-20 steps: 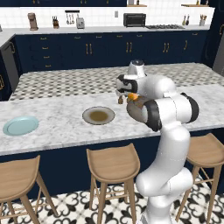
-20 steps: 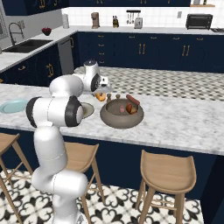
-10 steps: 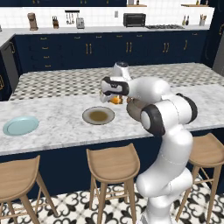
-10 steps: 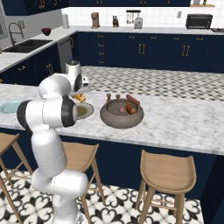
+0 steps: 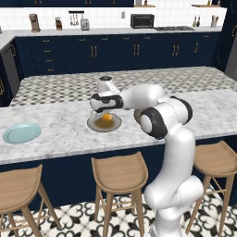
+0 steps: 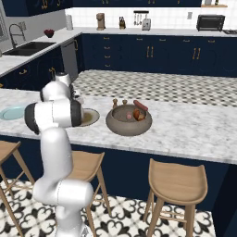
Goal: Place one bun and one sausage from the bowl on each plate.
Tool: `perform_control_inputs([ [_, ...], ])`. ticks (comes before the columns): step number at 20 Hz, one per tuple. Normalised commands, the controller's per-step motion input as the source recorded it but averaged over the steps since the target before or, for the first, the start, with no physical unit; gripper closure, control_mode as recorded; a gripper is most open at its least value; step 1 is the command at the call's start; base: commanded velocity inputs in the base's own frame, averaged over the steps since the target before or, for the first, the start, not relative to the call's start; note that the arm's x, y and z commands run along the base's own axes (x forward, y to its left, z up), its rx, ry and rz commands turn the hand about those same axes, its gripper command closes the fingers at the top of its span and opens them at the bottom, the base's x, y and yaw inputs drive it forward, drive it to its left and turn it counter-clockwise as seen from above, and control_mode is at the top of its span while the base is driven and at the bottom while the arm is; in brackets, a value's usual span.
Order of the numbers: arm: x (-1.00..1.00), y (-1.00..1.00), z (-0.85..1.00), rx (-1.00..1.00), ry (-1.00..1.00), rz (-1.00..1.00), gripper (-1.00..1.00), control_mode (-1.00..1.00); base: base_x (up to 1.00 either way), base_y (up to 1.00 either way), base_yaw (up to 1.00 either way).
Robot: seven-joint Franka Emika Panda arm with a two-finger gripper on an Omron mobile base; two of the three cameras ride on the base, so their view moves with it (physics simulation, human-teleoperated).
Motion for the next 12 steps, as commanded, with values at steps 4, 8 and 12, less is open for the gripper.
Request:
perform_control_inputs([
  [4, 0.61, 0.18, -0.58, -0.03, 0.06, 0.0, 1.0, -1.0, 0.0, 0.0, 0.0],
  [8, 0.58, 0.02, -0.12, -0.02, 0.05, -0.01, 1.0, -1.0, 0.0, 0.0, 0.0],
  [12, 0.53, 0.0, -0.33, -0.01, 0.1, 0.0, 1.0, -1.0, 0.0, 0.0, 0.0],
])
